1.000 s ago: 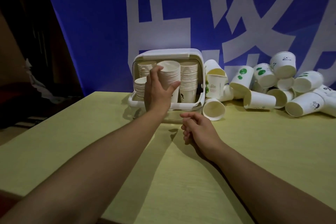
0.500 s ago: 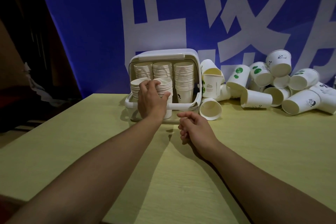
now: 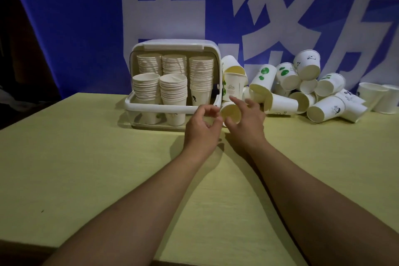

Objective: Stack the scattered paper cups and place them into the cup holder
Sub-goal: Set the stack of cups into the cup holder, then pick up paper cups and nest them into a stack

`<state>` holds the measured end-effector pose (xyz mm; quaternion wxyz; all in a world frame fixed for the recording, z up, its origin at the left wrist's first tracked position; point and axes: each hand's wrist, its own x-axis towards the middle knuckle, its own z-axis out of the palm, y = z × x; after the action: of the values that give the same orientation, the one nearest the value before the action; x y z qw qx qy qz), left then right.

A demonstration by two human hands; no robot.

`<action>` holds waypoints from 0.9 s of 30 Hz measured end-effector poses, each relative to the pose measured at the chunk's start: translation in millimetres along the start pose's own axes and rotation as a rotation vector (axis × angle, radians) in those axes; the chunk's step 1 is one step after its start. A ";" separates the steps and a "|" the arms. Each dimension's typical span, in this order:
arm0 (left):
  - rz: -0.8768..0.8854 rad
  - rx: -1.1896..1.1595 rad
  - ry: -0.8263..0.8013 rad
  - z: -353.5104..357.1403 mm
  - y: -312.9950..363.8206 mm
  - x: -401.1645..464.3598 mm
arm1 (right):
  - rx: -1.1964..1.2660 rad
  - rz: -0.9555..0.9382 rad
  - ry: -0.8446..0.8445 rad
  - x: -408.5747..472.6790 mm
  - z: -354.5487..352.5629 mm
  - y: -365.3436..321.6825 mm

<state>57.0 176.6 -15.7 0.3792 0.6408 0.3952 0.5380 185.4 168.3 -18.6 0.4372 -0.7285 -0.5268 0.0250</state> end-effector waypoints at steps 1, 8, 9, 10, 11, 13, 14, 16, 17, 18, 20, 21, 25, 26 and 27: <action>-0.014 0.016 -0.011 -3.5 -2.0 1.1 | -0.017 -0.011 -0.054 1.6 3.1 1.8; -0.077 0.002 0.023 -15.0 -11.6 10.9 | 0.082 0.021 0.027 8.5 13.8 1.2; -0.082 0.005 0.023 -14.4 -12.5 11.6 | 0.086 0.028 0.073 8.8 12.5 1.7; -0.080 0.006 0.018 -14.0 -13.8 12.2 | 0.089 0.036 0.115 8.5 10.4 1.8; -0.076 0.012 0.008 -13.8 -14.3 12.5 | 0.101 0.047 0.151 8.3 8.1 2.3; -0.066 0.030 -0.020 -13.0 -15.6 12.3 | 0.135 0.064 0.210 7.3 2.3 2.8; -0.059 0.037 -0.031 -12.8 -16.4 11.8 | 0.154 0.063 0.235 5.9 -1.1 2.4; -0.037 0.034 -0.052 -12.9 -15.3 10.9 | 0.235 0.023 0.298 1.9 -7.1 -1.3; -0.016 0.018 -0.064 -13.3 -13.2 9.9 | 0.288 -0.018 0.324 -1.0 -9.3 -4.9; 0.018 0.004 -0.079 -13.7 -11.4 8.8 | 0.330 -0.057 0.336 -4.4 -10.7 -8.8; 0.105 -0.001 -0.110 -14.5 -7.0 5.5 | 0.379 -0.111 0.301 -11.4 -11.8 -15.8; 0.141 0.000 -0.126 -15.2 -4.8 3.6 | 0.404 -0.125 0.268 -13.7 -11.9 -18.1; 0.174 -0.001 -0.215 -16.6 -0.3 -1.9 | 0.543 -0.105 0.107 -21.7 -15.9 -23.5; 0.173 0.003 -0.232 -16.9 -0.2 -2.5 | 0.587 -0.095 0.050 -23.2 -16.9 -24.6; 0.173 0.009 -0.244 -17.4 1.0 -3.3 | 0.629 -0.084 0.002 -24.6 -17.9 -25.1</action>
<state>39.5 174.3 -13.8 0.3738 0.7347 0.2920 0.4850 164.7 139.5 -1.3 0.6422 -0.5354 -0.5223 0.1679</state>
